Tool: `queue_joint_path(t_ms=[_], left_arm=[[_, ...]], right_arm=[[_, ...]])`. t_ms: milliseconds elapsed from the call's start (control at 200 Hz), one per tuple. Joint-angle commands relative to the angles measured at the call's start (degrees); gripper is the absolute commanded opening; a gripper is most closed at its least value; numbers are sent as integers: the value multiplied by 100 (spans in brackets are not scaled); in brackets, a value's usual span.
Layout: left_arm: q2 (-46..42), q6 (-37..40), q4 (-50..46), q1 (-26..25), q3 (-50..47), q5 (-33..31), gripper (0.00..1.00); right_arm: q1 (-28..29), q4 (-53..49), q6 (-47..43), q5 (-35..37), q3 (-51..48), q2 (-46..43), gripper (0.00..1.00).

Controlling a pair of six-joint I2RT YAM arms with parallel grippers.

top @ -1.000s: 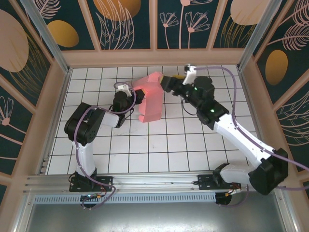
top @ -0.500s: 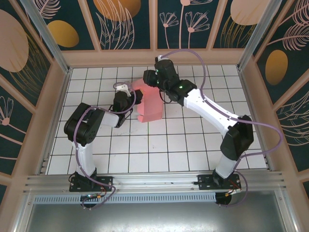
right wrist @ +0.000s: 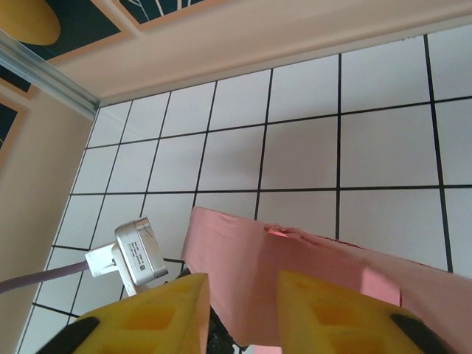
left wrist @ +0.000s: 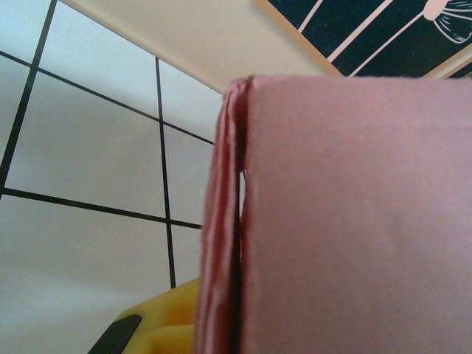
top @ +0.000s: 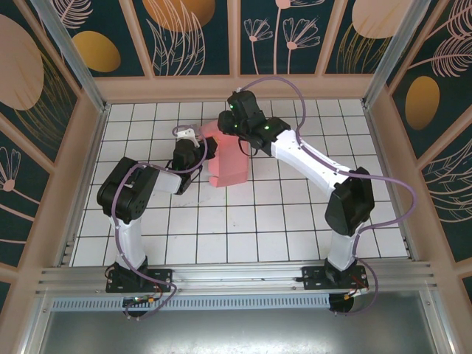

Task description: Fold the paper box

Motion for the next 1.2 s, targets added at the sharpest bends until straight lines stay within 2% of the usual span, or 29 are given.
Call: queue_joint_path(t_ms=[0,155,240,295,365,460,500,581,646,691,776,871,961,1056,1196], left_arm=[[-89,54,19,5,73,-75,0],[-80,44,-27,6,94,-75,0],[-102,59,-42,4,86,-75,0],[-114,72,-44,6,81,-86,0],[-101,68,-55,6,80,-83,0],[-89,63,-62,6,85,-67,0],[-91,55,-62,3,96,-62,0],[-97,63,-71,4,98,-69,0],[-91,57,-87,6,100,-75,0],[-86,31,-112,6,111,-84,0],[-64,-11,-229,6,166,-58,0],[-20,-91,-722,58,364,45,0],[-44,-156,-730,94,328,113,0],[-84,-60,-765,103,330,240,0],[-158,256,-714,103,287,536,0]], right_arm=[[-24,-76,145,-99,264,138,25],[-35,-184,236,-91,335,196,15],[-40,-211,257,-90,336,204,2],[-40,-203,273,-74,336,185,3],[-40,-195,298,-62,328,183,17],[-40,-228,291,-78,351,196,22],[-45,-228,288,-69,345,188,20],[-40,-229,269,-80,350,182,5],[-31,-198,258,-72,336,151,4],[-23,-171,247,-63,312,108,9],[15,-2,106,-123,192,-48,35],[175,203,-328,-86,1,-369,51],[260,403,-690,-27,-267,-805,59],[205,834,-953,57,-844,-1386,61],[-313,1243,-1173,-270,-1621,-2190,62]])
